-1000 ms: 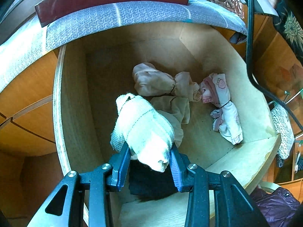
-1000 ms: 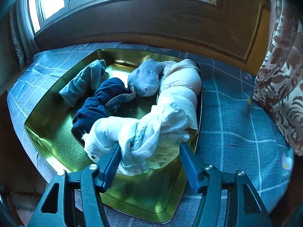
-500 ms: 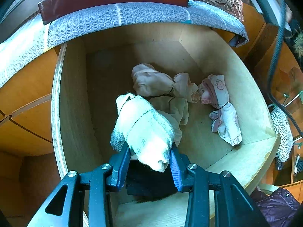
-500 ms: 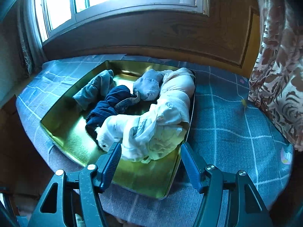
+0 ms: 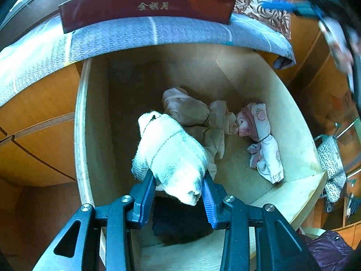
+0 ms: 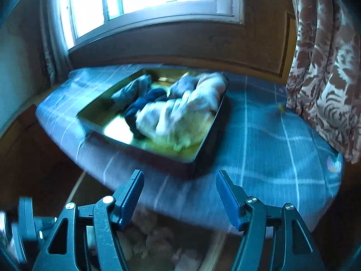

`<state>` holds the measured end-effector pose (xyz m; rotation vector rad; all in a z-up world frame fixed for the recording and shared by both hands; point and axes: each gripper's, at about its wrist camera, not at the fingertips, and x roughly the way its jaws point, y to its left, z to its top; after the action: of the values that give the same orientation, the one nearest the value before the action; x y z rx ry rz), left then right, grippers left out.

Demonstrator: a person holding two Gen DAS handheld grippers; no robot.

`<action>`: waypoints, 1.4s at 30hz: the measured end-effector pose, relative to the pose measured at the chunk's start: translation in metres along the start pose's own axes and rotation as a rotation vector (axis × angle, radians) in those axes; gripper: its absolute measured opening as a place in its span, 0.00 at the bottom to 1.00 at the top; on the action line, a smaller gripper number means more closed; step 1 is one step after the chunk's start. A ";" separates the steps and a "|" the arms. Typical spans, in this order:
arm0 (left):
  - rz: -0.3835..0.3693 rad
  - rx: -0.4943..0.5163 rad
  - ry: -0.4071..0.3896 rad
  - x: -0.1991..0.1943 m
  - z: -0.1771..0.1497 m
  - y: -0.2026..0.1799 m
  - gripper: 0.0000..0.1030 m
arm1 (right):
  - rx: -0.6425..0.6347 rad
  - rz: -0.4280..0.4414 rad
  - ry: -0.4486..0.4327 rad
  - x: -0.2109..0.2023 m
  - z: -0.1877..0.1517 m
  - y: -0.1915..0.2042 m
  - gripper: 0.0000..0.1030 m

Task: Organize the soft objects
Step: 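Move the right gripper back over the open drawer, then carry the pale green sock with the left gripper over the gold box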

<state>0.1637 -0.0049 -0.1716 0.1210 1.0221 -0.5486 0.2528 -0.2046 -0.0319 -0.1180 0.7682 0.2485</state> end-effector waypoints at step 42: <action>0.008 -0.042 -0.167 -0.056 0.009 0.024 0.38 | 0.026 0.071 0.592 0.103 -0.178 0.058 0.65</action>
<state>0.1599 0.0334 -0.1235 0.0412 0.8697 -0.5202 0.1891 -0.1652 -0.2315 -0.1422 1.3655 0.2744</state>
